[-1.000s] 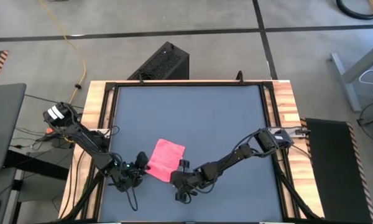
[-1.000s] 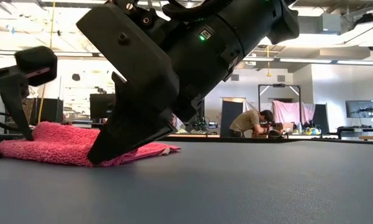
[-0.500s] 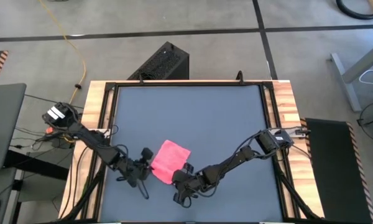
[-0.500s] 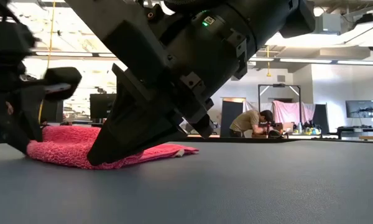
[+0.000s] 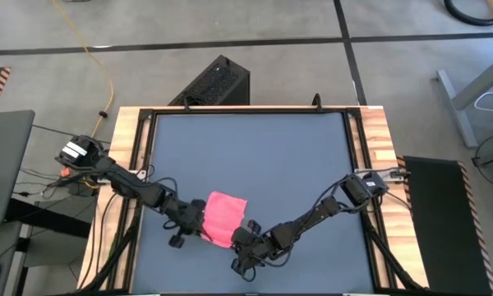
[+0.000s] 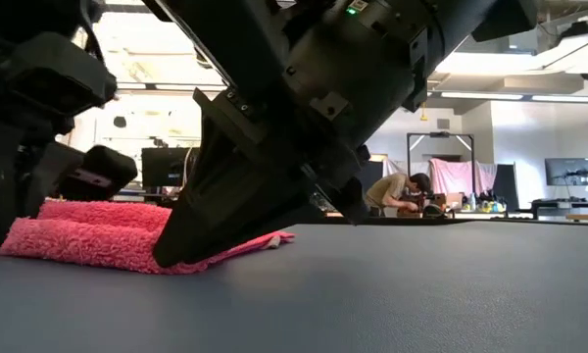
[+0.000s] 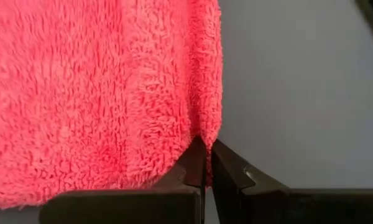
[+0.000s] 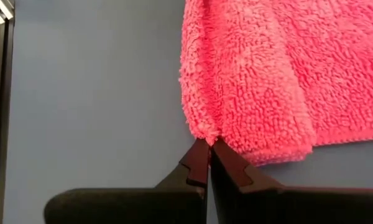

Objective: Roll towel
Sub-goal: Roll the pink microfiber towel

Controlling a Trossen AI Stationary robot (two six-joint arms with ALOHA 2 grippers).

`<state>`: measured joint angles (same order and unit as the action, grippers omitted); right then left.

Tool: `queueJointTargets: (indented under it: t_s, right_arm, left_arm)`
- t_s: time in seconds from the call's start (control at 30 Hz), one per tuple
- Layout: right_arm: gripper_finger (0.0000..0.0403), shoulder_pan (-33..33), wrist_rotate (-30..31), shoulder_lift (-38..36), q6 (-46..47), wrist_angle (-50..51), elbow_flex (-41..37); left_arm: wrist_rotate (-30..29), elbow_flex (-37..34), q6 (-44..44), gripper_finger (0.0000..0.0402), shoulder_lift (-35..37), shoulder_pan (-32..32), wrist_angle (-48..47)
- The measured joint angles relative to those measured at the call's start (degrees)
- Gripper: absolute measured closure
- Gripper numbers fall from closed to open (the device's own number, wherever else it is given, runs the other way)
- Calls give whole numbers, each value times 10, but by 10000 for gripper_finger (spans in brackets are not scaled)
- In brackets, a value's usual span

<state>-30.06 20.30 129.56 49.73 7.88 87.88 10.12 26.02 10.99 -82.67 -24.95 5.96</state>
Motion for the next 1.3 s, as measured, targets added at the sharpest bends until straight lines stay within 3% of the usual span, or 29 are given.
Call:
queueJointTargets:
  t_s: [0.13,0.43,0.73,1.07,1.2,1.3]
  right_arm:
    - [374,-5,0,0,18,2,0]
    - [373,-8,-5,0,34,8,0]
    - [337,-3,-20,0,76,13,-1]
    - [289,-23,-22,-40,-65,83,-4]
    - [281,-43,35,-57,-134,102,-4]
    - [274,-57,86,-54,-261,64,-4]
  left_arm:
    - [44,0,64,401,0,15,-1]
    - [71,0,187,401,-2,18,-3]
    - [126,3,251,401,-97,22,82]
    - [146,4,254,401,-47,42,33]
    - [159,3,258,401,-48,49,36]
    - [181,3,265,401,-48,62,44]
